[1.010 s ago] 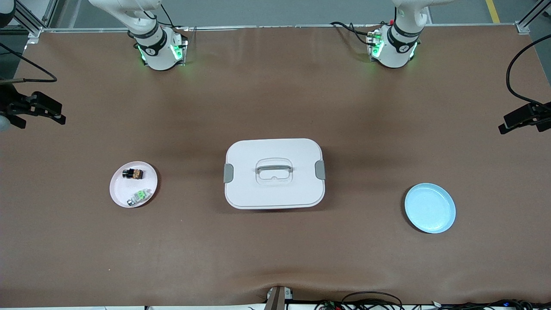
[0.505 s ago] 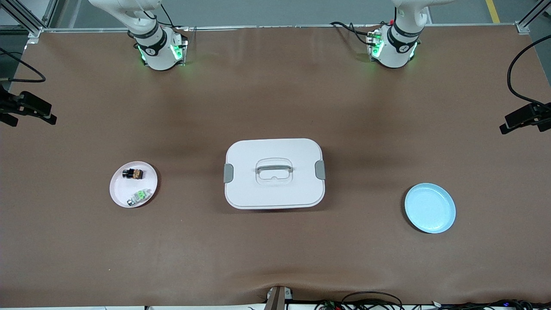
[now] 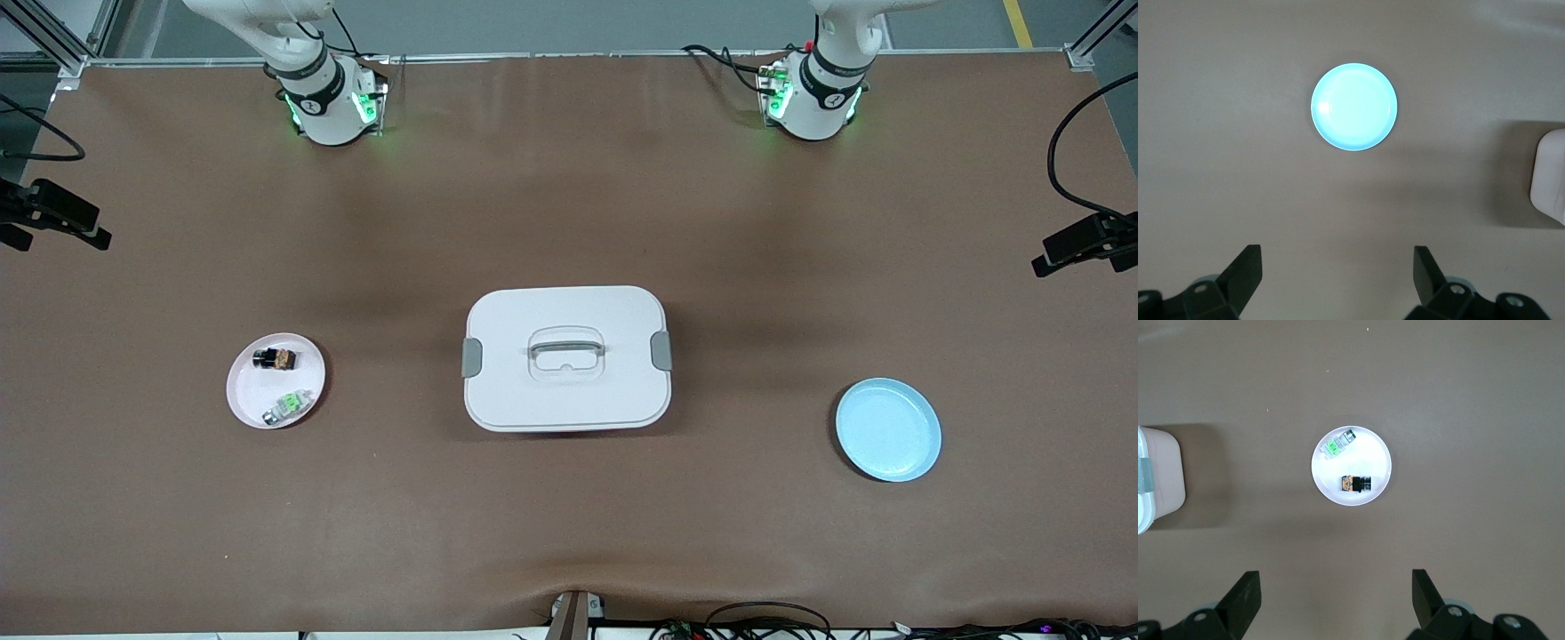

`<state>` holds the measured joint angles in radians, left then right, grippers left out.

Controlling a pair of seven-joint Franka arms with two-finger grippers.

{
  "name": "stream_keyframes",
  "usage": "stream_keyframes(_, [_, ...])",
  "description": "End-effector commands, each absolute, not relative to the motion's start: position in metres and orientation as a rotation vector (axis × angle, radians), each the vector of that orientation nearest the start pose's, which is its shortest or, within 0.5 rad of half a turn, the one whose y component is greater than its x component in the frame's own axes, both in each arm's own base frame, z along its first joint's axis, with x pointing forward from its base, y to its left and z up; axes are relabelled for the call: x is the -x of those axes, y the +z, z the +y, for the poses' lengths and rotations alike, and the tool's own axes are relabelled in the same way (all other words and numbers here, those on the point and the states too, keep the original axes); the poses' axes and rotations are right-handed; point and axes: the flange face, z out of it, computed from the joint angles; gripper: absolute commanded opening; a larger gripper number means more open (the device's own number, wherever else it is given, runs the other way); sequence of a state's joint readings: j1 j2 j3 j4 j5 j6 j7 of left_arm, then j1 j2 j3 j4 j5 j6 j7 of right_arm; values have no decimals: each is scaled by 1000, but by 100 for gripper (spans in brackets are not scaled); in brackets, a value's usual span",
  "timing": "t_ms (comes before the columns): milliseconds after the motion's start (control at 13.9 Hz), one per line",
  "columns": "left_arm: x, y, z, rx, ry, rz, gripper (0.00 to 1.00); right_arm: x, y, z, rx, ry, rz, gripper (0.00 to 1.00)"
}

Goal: Transfer orange switch to right arm and place

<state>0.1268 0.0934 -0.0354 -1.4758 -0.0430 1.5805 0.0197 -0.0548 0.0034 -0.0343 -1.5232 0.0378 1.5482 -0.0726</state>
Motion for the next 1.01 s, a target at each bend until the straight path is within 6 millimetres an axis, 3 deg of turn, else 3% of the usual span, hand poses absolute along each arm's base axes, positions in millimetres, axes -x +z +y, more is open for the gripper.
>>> stream_keyframes(0, [-584,620,49,3186,-32,-81,100,-549,654,-43,3104,-55,9,100])
stream_keyframes(72, [-584,620,49,3186,-32,-79,100,-550,663,-43,3106,-81,8,100])
stream_keyframes(505, [-581,631,20,3191,-62,-24,100,-547,663,-47,3130,-43,-24,100])
stream_keyframes(938, [-571,640,15,3186,-39,-15,100,-540,655,-49,3118,59,1,100])
